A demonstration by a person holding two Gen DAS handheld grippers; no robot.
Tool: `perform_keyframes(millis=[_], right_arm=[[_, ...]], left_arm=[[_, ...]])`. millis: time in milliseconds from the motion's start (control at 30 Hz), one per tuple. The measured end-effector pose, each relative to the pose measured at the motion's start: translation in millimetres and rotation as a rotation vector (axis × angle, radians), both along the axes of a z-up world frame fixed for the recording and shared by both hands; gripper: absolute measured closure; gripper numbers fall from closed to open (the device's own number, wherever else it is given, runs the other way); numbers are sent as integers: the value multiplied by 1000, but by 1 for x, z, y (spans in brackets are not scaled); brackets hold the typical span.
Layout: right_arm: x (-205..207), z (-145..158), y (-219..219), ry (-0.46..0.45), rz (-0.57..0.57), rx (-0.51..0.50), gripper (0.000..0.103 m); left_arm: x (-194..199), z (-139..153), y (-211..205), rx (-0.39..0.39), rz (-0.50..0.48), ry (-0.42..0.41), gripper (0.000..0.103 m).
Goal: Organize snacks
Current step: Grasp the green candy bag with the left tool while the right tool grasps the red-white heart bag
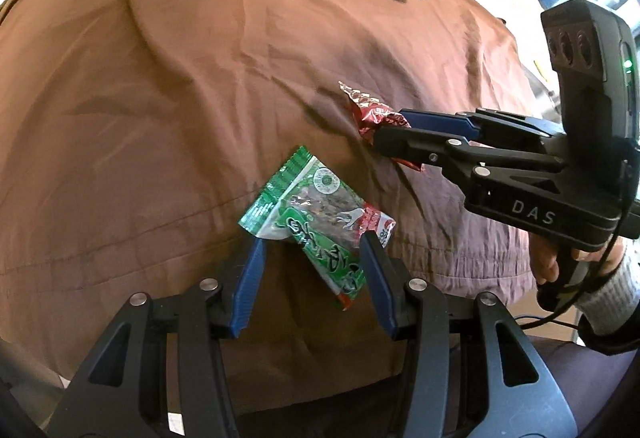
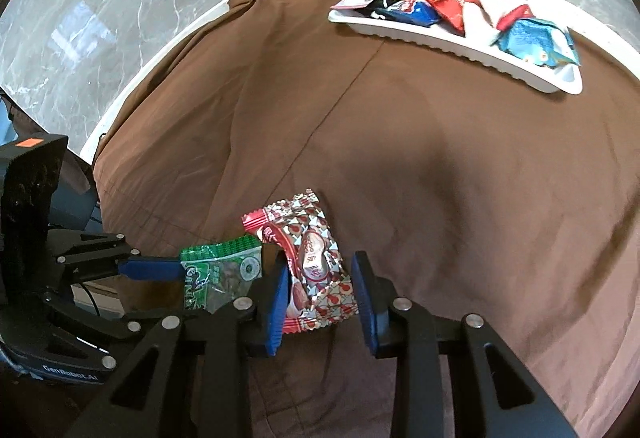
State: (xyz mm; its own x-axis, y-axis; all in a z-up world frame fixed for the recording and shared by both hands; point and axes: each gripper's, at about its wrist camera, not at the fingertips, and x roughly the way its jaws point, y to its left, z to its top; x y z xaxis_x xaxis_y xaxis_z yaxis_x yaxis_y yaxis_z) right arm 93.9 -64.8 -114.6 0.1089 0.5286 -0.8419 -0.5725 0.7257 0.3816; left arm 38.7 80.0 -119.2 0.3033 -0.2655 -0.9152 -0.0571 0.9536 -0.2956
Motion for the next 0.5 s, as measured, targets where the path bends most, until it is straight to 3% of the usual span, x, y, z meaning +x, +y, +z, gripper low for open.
perform_keyframes(millis=[367,500], right_arm=[[-7,2,-7,-19,-30,-11,70],[-9,2,-11,-18,-45,-13,70]], left_arm=[[16,-3,-23,57,-30,-33,59],[17,-1,-26,78,-47,-45,81]])
